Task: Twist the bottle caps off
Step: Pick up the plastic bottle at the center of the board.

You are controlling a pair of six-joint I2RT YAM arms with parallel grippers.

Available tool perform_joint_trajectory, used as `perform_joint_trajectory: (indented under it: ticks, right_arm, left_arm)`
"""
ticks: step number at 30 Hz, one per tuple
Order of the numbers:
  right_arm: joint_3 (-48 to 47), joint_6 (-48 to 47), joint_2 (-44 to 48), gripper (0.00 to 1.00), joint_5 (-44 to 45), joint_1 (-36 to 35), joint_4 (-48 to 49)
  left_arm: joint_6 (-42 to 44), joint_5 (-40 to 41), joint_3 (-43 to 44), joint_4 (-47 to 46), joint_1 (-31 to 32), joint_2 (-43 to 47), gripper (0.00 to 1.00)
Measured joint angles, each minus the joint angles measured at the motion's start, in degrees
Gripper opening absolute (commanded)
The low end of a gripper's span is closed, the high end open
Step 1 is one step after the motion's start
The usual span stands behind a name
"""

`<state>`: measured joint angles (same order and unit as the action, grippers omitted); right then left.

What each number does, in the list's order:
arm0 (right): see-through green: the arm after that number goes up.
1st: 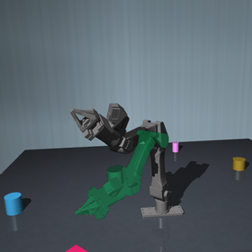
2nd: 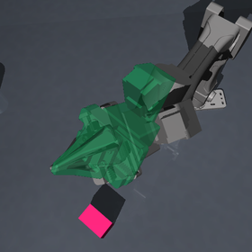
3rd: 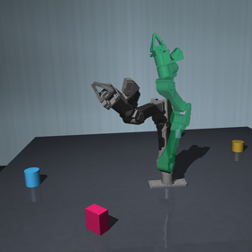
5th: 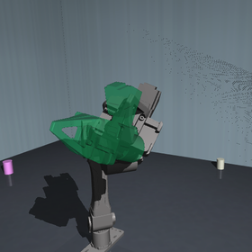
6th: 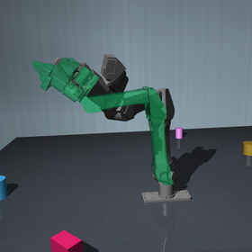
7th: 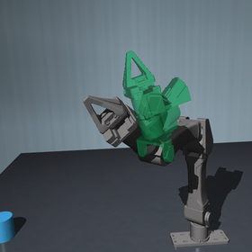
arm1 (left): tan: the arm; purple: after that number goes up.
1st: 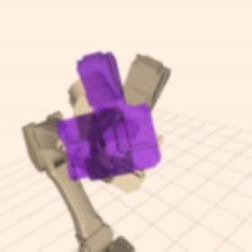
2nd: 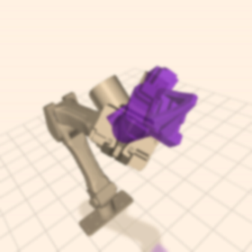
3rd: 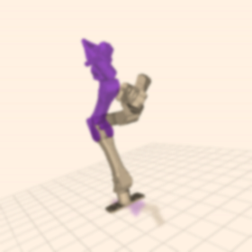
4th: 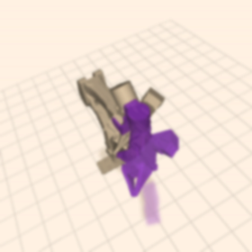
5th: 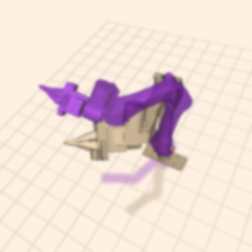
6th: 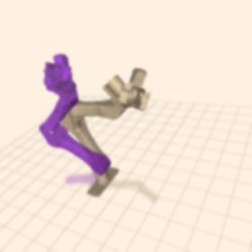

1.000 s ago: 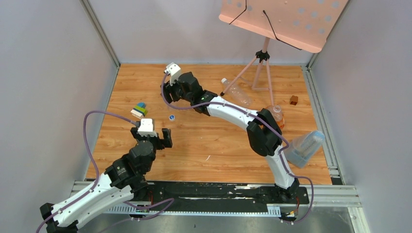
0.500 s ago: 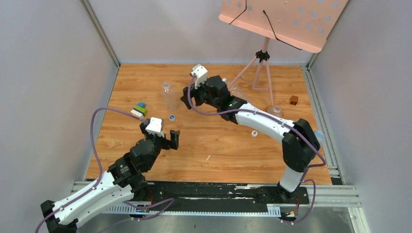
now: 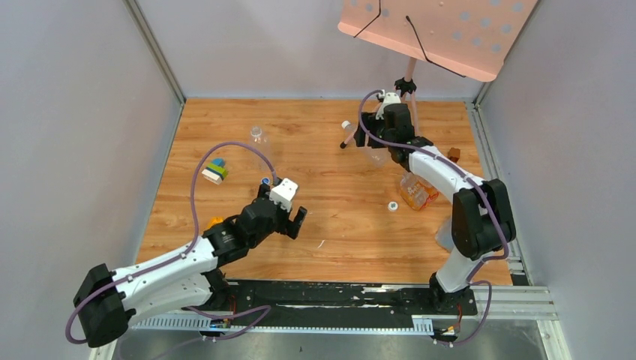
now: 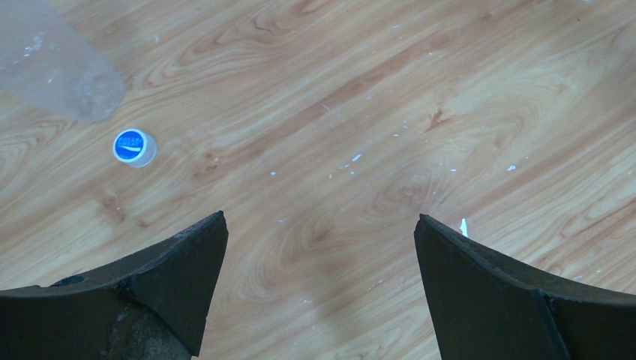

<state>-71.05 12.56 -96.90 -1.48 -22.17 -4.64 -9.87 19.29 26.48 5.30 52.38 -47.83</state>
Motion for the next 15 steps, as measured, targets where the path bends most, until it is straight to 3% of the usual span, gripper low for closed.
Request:
perform_joint_trajectory:
  ticks: [6,15]
  right_arm:
    - [-1.18,-0.76,-4.44,0.73,-0.35,3.82,-1.84]
    - [-4.46,-3.61,-12.85,0.73,-2.14,7.13,-4.07]
  left_arm:
    - [-0.39,-2.80,5.92,1.05,0.00,-8.39,1.00]
    - [-1.64,-5.05,6.69,1.60,-0.02,-8.70,1.00]
